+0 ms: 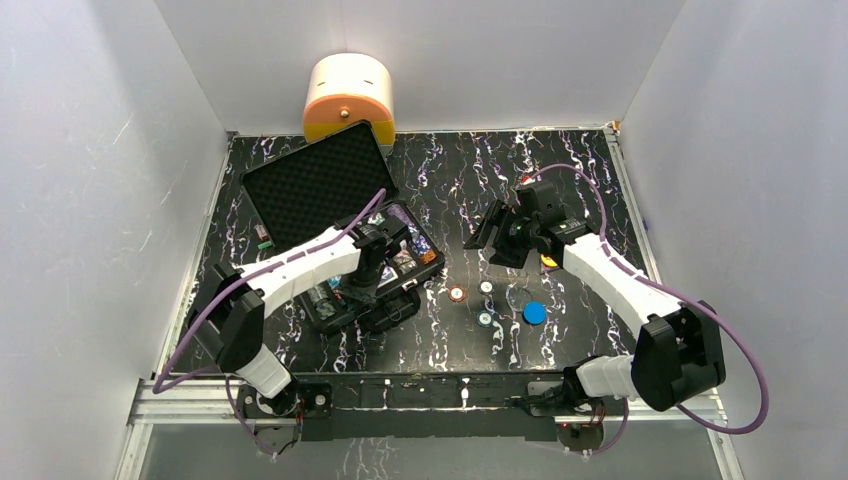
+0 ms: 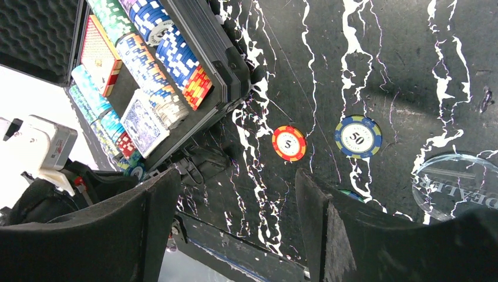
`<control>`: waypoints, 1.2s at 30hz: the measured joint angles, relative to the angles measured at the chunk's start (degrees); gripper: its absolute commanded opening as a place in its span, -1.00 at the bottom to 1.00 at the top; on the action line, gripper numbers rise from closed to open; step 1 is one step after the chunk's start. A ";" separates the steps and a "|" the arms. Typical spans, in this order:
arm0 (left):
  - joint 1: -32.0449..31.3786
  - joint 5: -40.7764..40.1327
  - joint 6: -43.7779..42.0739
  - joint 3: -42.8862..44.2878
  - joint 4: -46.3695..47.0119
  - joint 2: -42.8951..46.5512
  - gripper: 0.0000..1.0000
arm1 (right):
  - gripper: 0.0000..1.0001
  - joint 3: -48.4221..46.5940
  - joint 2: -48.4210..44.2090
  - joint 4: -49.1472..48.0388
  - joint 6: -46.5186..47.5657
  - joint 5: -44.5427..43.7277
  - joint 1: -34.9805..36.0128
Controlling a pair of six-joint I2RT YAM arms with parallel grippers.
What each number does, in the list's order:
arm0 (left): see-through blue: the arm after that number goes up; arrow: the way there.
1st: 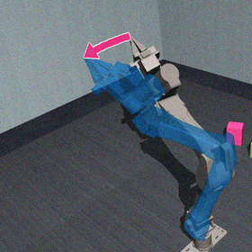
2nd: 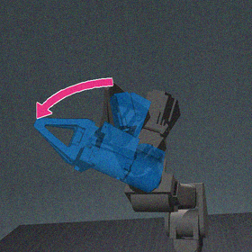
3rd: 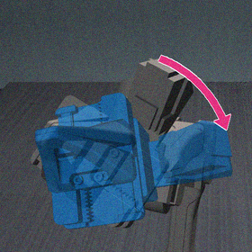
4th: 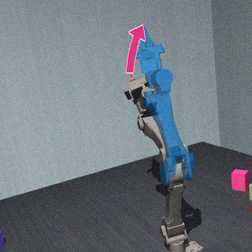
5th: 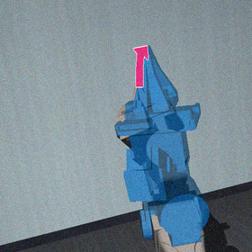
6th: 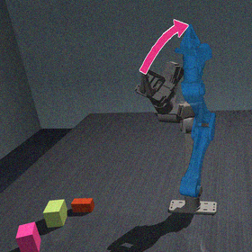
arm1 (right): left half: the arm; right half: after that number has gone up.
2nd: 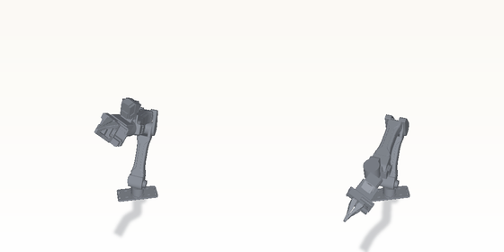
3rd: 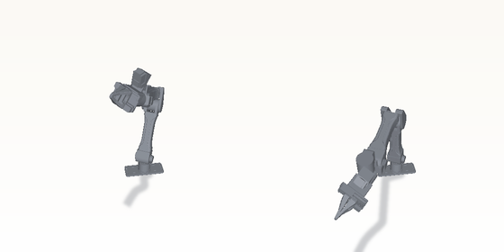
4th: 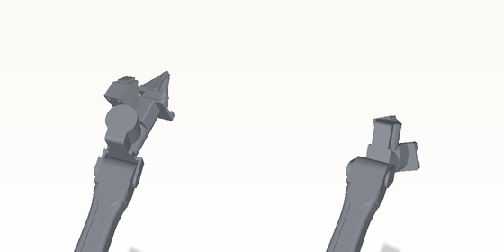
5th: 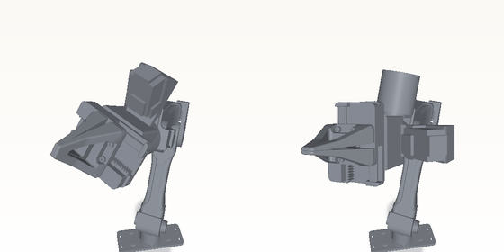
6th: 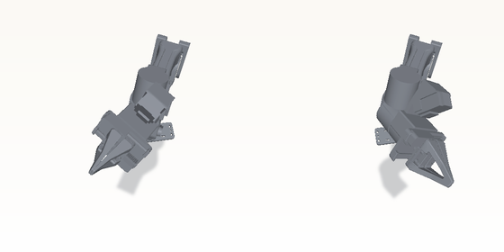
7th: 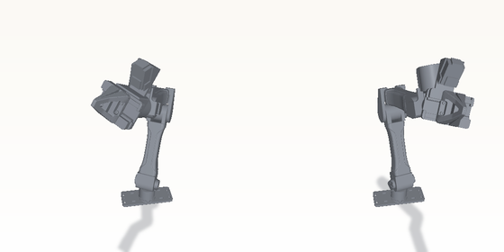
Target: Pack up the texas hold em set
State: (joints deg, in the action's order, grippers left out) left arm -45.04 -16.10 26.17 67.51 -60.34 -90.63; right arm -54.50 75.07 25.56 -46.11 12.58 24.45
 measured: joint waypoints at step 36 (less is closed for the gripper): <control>3.67 -2.14 -2.62 -0.02 0.87 -0.87 -0.60 | 0.57 1.75 -1.33 0.02 -0.13 -0.04 0.00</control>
State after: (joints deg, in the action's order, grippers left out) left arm -41.36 -18.24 23.55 67.48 -59.46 -91.50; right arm -52.75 73.73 25.58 -46.24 12.53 24.45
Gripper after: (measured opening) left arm 0.204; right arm 0.785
